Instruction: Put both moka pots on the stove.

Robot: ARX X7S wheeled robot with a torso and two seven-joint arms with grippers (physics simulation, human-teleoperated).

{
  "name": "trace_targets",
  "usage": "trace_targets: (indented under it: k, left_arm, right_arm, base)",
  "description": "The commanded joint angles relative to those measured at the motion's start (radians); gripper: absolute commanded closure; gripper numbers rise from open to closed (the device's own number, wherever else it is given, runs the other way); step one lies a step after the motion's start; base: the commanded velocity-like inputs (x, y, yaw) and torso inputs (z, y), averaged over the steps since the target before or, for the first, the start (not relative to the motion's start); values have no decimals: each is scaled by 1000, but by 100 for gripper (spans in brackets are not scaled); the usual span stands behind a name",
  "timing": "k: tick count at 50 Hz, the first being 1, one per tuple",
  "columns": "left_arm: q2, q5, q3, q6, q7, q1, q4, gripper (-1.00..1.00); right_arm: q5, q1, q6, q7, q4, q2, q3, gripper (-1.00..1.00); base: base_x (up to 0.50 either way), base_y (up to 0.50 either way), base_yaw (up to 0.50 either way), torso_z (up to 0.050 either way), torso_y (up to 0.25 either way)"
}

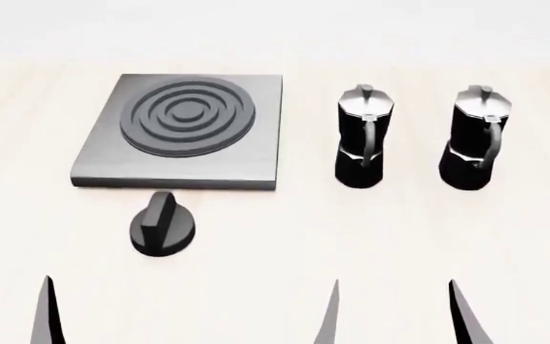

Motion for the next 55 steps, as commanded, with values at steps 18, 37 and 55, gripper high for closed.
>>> trace_targets:
  k: [18,37,55]
  left_arm:
    - [-17,-10,14,1,-20,-4,-4,-100]
    - [-28,-12,30,7,-29,-5,-9,-100]
    - [-38,-20,38,19,-38,-9,-22,-100]
  right_arm:
    - [13,7,1,17,5,16,-9,-100]
    - [17,5,-4,29,6,26,-18,-100]
    - [23,13,4,45,5,40,-29,-100]
  base:
    - [116,0,0,0,0]
    - [129,0,0,0,0]
    - [133,0,0,0,0]
